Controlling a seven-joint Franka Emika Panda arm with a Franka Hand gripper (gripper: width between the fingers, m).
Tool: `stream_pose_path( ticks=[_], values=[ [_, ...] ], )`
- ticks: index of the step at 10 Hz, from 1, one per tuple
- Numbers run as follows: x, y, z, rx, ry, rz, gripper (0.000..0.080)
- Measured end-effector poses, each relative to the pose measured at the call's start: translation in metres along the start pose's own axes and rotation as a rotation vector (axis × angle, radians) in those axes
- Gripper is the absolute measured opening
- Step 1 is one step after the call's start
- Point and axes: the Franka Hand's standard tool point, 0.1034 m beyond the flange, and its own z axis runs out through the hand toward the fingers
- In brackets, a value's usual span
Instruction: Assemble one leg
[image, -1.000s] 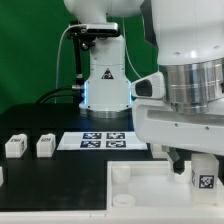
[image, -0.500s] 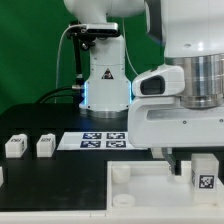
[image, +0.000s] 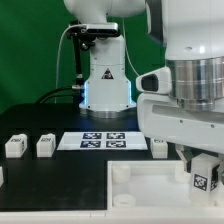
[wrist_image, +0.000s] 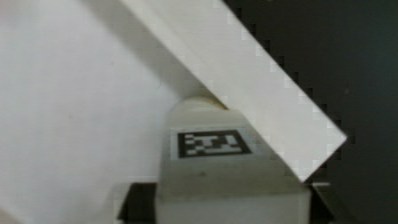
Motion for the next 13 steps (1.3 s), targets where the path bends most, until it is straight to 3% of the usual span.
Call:
stream_pose_path(
  ticks=[1, 2, 4, 7, 8, 9, 11, 13],
  values=[
    [0.000, -0.002, 0.000, -0.047, -0.020, 0.131, 0.0294],
    [0.002, -0.004, -0.001, -0.065, -0.031, 0.367, 0.0294],
    [0.004, -0.004, -0.001, -0.067, -0.043, 0.719, 0.0294],
    [0.001, -0.004, -0.001, -0.066, -0.025, 0.962, 0.0294],
    [-0.001, -0.005, 0.000, -0.069, -0.033, 1.023, 0.0369],
    [-0.001, -0.005, 0.000, -0.070, -0.034, 1.014, 0.0369],
    [-0.001, -0.004, 0.001, -0.071, -0.034, 0.997, 0.0618],
    [-0.005, 0.005, 0.008, -0.081, -0.036, 0.734, 0.0640]
  ],
)
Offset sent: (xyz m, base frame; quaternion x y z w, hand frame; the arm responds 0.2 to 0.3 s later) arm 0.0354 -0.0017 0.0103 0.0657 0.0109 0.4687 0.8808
